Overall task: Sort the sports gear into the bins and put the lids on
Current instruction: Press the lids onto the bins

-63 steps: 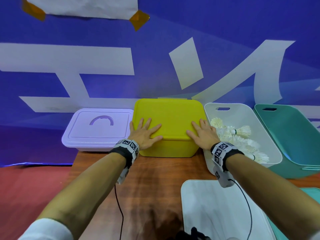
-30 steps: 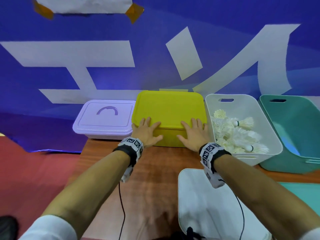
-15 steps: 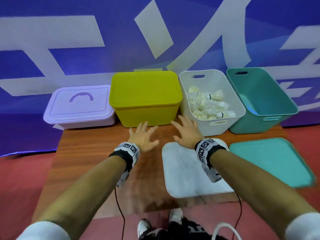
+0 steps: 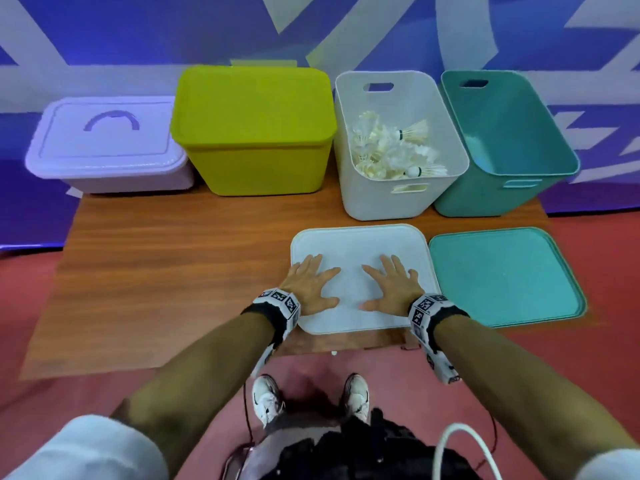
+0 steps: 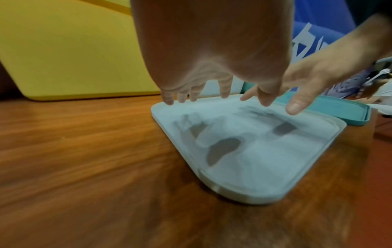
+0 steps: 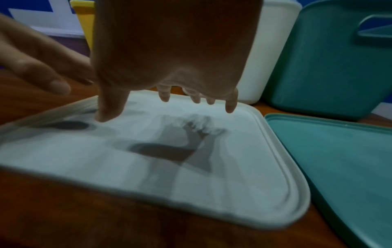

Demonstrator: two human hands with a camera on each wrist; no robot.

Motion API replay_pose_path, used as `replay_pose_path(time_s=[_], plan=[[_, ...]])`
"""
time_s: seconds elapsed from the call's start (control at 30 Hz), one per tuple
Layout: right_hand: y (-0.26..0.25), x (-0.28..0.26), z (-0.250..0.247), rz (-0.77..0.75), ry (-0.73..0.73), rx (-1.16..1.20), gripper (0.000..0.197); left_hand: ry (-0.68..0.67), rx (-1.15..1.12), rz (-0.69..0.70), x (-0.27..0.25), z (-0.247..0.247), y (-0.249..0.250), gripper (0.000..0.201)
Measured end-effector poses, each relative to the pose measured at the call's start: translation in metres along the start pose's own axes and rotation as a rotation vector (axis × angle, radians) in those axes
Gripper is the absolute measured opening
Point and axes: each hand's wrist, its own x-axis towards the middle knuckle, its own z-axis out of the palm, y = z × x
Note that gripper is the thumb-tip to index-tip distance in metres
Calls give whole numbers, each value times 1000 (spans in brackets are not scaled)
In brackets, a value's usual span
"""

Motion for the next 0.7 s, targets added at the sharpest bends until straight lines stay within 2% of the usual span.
replay_pose_path(time_s=[0.13, 0.4, 0.53, 0.7], plan=[[26, -1, 30, -109, -72, -82, 115, -71, 36, -67, 6, 32, 26, 86], [52, 2, 45, -248, -47, -178, 124, -72, 48, -175, 8, 62, 41, 114], [53, 2, 42, -272, -60, -208, 115, -92, 127, -223, 9, 67, 50, 124], [57, -3, 22, -329, -72, -231, 97, -97, 153, -272, 5, 55, 66, 114]])
